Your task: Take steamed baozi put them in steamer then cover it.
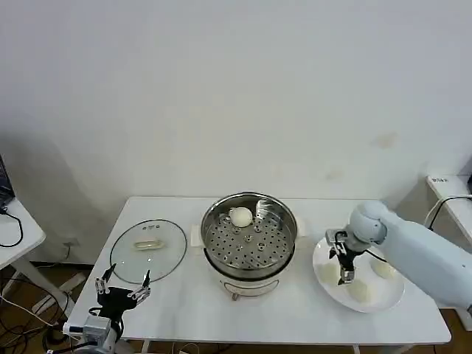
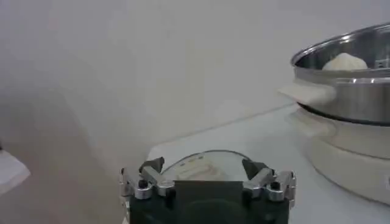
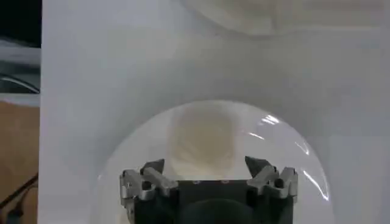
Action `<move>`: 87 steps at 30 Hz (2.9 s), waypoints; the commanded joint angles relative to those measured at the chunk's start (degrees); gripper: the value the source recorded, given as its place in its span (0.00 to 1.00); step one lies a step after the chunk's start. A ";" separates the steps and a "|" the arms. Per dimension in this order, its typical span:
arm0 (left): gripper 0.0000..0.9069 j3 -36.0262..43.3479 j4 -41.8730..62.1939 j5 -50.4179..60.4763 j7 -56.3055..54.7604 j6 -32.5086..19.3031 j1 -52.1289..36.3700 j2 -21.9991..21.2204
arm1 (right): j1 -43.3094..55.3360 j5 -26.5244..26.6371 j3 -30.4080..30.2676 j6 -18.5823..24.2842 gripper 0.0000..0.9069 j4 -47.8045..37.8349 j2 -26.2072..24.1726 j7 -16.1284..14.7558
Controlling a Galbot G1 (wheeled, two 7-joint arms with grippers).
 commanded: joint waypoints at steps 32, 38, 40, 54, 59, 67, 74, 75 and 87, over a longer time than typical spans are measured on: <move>1.00 -0.02 1.38 0.02 -0.20 -0.06 -0.44 -0.32 | -1.26 -0.57 2.07 0.76 0.69 -2.23 0.73 1.38; 1.00 -0.06 1.30 -0.06 -0.08 0.03 -0.90 -0.28 | 2.58 2.06 2.55 0.18 0.69 0.20 -1.72 1.38; 1.00 -0.32 0.80 -0.10 -0.15 0.10 -0.89 -0.25 | 4.98 3.29 1.40 0.08 0.69 2.07 -4.07 0.92; 1.00 -1.21 -2.28 0.12 -0.23 0.10 -0.45 -0.10 | 47.33 29.39 -26.87 -6.86 0.69 6.78 -3.27 0.44; 1.00 -0.51 -1.26 0.98 -0.50 0.05 -0.88 -0.72 | 51.10 34.77 -28.63 -9.28 0.69 6.29 2.86 2.72; 1.00 -0.68 -2.56 1.69 -0.74 -0.14 -1.26 -1.01 | 51.88 44.96 -32.48 -14.64 0.69 4.12 12.74 5.66; 1.00 -1.05 -3.86 1.58 -0.55 -0.02 -1.89 -0.62 | 47.67 45.15 -33.98 -15.60 0.70 3.19 18.68 8.32; 1.00 -1.04 -3.82 1.65 -0.57 -0.04 -1.91 -0.55 | 46.91 45.09 -34.28 -15.73 0.70 2.76 19.60 8.84; 1.00 -1.44 -3.79 1.58 -0.62 -0.13 -2.91 -1.35 | 40.64 42.81 -32.78 -16.61 0.70 -4.49 30.51 9.15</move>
